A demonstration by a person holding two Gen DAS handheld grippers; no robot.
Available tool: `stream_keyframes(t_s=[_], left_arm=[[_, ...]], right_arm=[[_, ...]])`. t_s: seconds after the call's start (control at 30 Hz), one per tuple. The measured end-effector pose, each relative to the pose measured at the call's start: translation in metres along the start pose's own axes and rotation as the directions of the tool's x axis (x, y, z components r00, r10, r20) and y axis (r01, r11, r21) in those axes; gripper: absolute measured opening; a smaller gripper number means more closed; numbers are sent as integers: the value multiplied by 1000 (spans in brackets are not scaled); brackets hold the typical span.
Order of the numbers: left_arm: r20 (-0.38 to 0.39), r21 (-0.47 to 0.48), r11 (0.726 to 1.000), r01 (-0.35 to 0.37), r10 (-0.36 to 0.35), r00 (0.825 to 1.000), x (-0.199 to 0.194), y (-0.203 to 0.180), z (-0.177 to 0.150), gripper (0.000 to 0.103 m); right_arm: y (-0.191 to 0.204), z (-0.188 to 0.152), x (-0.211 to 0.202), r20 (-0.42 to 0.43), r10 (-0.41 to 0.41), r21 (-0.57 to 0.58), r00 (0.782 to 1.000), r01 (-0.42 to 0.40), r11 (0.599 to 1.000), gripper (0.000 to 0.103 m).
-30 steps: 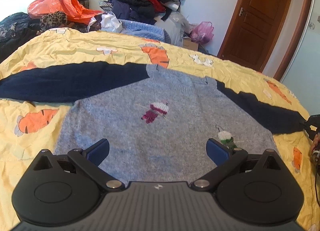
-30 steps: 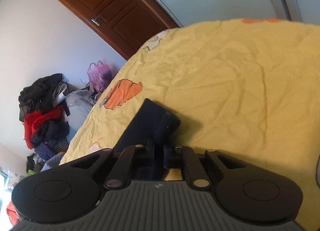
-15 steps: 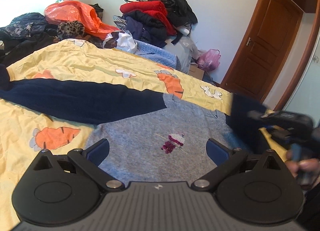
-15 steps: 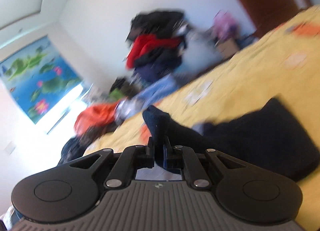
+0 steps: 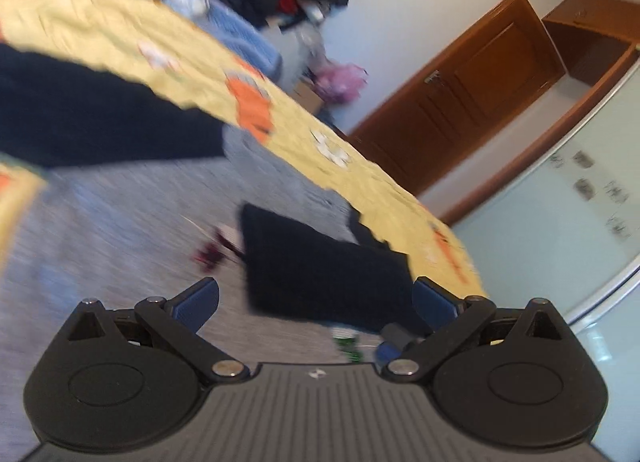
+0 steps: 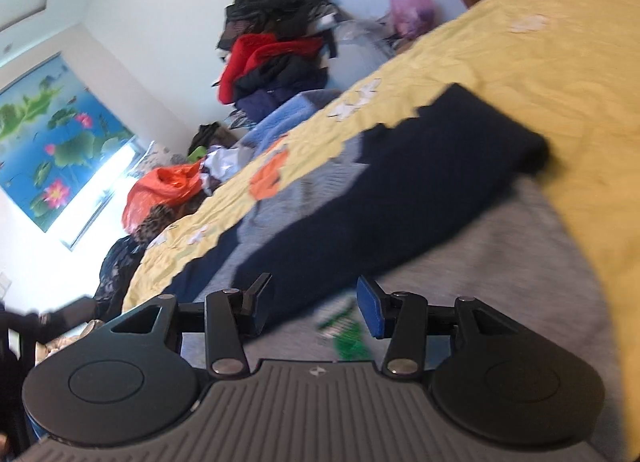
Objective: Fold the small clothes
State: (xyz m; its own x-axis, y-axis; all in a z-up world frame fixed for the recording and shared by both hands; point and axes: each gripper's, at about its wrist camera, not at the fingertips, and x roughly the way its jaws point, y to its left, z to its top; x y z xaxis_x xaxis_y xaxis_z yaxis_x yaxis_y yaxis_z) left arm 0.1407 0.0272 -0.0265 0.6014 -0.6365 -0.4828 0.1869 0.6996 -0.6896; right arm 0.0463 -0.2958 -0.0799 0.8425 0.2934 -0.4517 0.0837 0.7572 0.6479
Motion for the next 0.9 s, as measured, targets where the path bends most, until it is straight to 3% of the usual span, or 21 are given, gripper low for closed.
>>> stream_keyframes(t_s=[0.2,0.33,0.43,0.47,0.53,0.63,0.77,0.9], left_arm=[[-65,-58,996,-69,65,996,55,-2,-3,103],[-90,-52,991,-120,115,989,69,-4,-5,67],[-97,-25,989,-147,144,985,78,-6,-7,56],[-91,-8,987,-163,162,983,80,-8,-8,38],[-93,37,976,-216,219,971,86,-11,-10,13],[-61,89,962,-257,263,963,86,-16,-8,11],[52,165,941,-295,290,955,65,-30,10,10],[138,203,904,-375,353,925,41,-23,30,10]], right_arm=[[-15,-11,0,-1,14,-16,1000,-14,1000,51],[-24,-10,-2,21,59,34,998,-60,998,50],[-24,-11,-3,25,69,35,997,-70,997,50],[-24,-11,-3,26,71,34,997,-72,997,51],[-25,-10,-3,29,77,39,997,-78,996,51],[-26,-11,-4,33,81,45,996,-82,996,51],[-26,-12,-5,34,78,42,996,-79,996,51],[-24,-12,-5,34,74,38,997,-75,996,51]])
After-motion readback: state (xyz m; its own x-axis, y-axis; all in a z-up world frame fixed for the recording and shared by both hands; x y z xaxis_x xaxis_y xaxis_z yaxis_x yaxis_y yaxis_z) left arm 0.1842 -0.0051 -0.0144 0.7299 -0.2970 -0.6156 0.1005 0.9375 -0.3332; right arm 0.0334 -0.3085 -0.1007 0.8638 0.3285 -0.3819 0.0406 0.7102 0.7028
